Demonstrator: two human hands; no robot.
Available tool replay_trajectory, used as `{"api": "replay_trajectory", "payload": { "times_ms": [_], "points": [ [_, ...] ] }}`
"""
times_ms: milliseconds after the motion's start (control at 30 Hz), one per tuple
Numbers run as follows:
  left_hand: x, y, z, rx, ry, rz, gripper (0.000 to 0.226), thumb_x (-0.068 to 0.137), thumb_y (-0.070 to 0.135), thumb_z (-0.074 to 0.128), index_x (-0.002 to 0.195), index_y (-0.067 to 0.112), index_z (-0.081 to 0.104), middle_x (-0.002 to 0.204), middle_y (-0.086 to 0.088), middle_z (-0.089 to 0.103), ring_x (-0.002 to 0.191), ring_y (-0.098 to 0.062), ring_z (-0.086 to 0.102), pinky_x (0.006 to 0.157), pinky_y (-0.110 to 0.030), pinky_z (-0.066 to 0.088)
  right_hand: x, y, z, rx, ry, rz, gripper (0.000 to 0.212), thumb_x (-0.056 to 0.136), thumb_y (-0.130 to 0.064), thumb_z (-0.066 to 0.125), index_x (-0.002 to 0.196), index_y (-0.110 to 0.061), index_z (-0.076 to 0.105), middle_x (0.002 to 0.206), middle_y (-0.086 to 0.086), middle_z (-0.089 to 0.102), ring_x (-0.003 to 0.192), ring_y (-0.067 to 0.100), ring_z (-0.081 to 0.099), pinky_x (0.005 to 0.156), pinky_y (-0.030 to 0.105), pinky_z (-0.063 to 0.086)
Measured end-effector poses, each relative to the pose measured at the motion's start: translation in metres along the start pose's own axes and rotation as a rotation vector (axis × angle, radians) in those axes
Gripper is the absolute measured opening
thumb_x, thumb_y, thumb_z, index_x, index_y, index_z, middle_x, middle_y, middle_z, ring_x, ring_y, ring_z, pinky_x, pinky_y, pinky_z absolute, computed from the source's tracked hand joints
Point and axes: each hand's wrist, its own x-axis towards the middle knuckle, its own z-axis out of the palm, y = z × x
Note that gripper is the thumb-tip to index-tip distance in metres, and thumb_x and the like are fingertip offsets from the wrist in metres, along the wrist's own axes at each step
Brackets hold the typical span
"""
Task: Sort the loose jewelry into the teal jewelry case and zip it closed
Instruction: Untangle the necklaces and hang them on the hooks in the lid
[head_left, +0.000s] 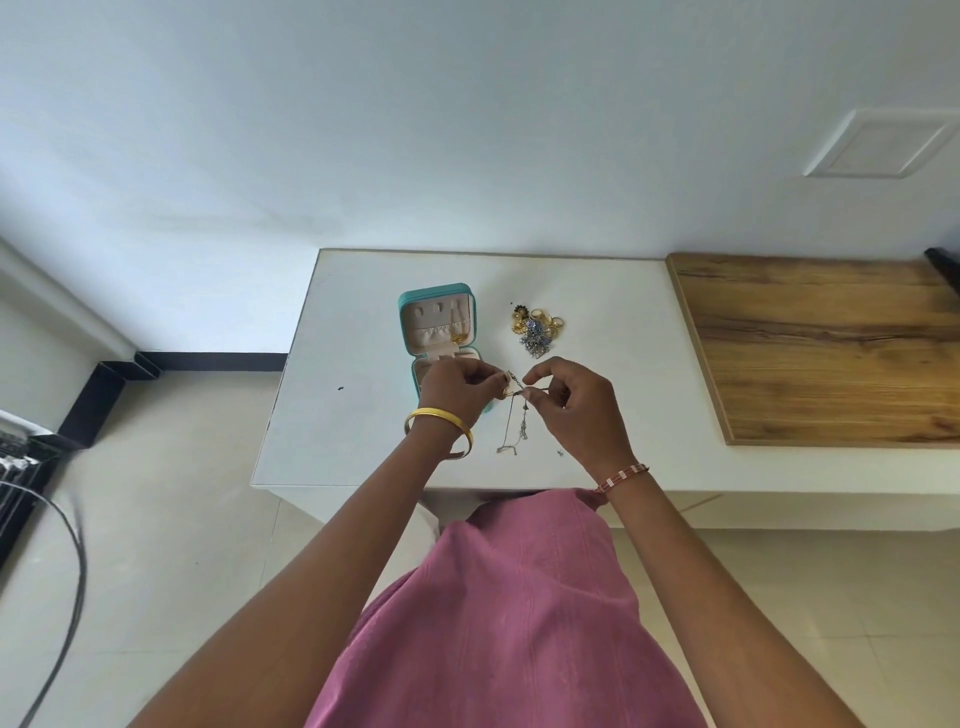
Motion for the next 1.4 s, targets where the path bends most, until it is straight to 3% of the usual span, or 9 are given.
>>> {"api": "replay_trajectory", "payload": {
  "times_ms": [200,300,433,567,900,1067,1167,1267,1400],
  "points": [
    [0.000,0.004,-0.001,0.037,0.012,0.014,0.017,0.083,0.016,0.063,0.091,0.004,0.072,0.086,-0.012,0.071,0.070,-0.012,0.054,0.061,-0.017,0.040,-0.003,-0.006,0.001,-0.054,-0.018,-0.093,0.017,0.076,-0.019,0.073,0.093,-0.017,0.071,0.062,-0.023,0.040,0.050,0.002,0.040,0.051,0.008,0.026],
    [0.000,0.005,0.000,0.043,0.009,-0.001,0.017,0.083,0.016,0.064,0.091,0.004,0.072,0.087,-0.012,0.071,0.072,-0.013,0.055,0.069,-0.019,0.039,-0.003,-0.009,0.003,-0.135,0.007,-0.118,0.010,0.078,-0.019,0.071,0.087,-0.013,0.070,0.066,-0.010,0.043,0.050,0.003,0.034,0.054,0.019,0.029],
    [0.001,0.006,-0.001,0.035,0.005,-0.008,0.016,0.082,0.015,0.064,0.089,0.004,0.072,0.088,-0.013,0.072,0.068,-0.010,0.054,0.060,-0.014,0.037,-0.002,-0.010,0.003,-0.162,0.028,-0.127,0.006,0.079,-0.015,0.069,0.084,-0.010,0.070,0.062,-0.009,0.039,0.053,0.011,0.037,0.056,0.022,0.031],
    [0.003,0.007,-0.002,0.058,-0.009,-0.008,0.017,0.082,0.016,0.064,0.089,0.004,0.072,0.089,-0.011,0.072,0.061,-0.001,0.050,0.056,-0.011,0.036,-0.001,-0.009,0.003,-0.180,-0.001,-0.105,0.008,0.080,-0.015,0.069,0.085,-0.009,0.071,0.072,0.007,0.059,0.059,0.014,0.047,0.057,0.022,0.035],
    [0.004,0.005,-0.001,0.083,-0.032,-0.008,0.016,0.083,0.016,0.063,0.085,0.004,0.072,0.085,-0.009,0.071,0.061,-0.002,0.048,0.057,-0.013,0.036,-0.001,-0.005,0.004,-0.291,0.045,-0.111,0.007,0.082,-0.015,0.067,0.085,-0.011,0.070,0.082,0.009,0.063,0.071,0.022,0.058,0.059,0.022,0.034],
    [0.004,0.005,-0.004,0.072,-0.028,-0.007,0.016,0.084,0.016,0.062,0.088,0.003,0.071,0.077,-0.003,0.064,0.061,-0.002,0.049,0.057,-0.014,0.037,-0.001,0.002,0.007,-0.079,0.057,-0.017,0.002,0.080,-0.007,0.067,0.078,-0.008,0.066,0.081,0.009,0.061,0.069,0.020,0.055,0.062,0.028,0.044],
    [0.005,0.000,-0.008,0.049,-0.002,-0.031,0.019,0.086,0.016,0.060,0.093,0.002,0.069,0.079,-0.004,0.063,0.066,-0.013,0.052,0.070,-0.021,0.043,0.002,0.008,0.002,0.051,0.081,0.074,0.006,0.081,0.000,0.062,0.078,-0.005,0.062,0.079,0.009,0.064,0.069,0.018,0.056,0.065,0.026,0.044],
    [0.006,-0.002,-0.012,0.007,-0.008,-0.054,0.020,0.088,0.014,0.057,0.097,-0.001,0.067,0.081,-0.008,0.063,0.065,-0.016,0.056,0.078,-0.028,0.048,0.006,0.014,-0.005,0.224,0.036,0.213,0.014,0.084,0.003,0.056,0.077,-0.009,0.058,0.074,0.007,0.060,0.058,0.010,0.058,0.055,0.021,0.050],
    [0.006,0.003,-0.008,-0.032,-0.046,-0.046,0.021,0.089,0.012,0.055,0.099,-0.003,0.065,0.081,-0.008,0.062,0.058,-0.006,0.054,0.065,-0.018,0.048,0.010,0.012,-0.006,0.329,-0.089,0.289,0.016,0.085,0.003,0.054,0.078,-0.011,0.056,0.075,0.010,0.059,0.050,0.011,0.056,0.048,0.022,0.049]
  ]
}}
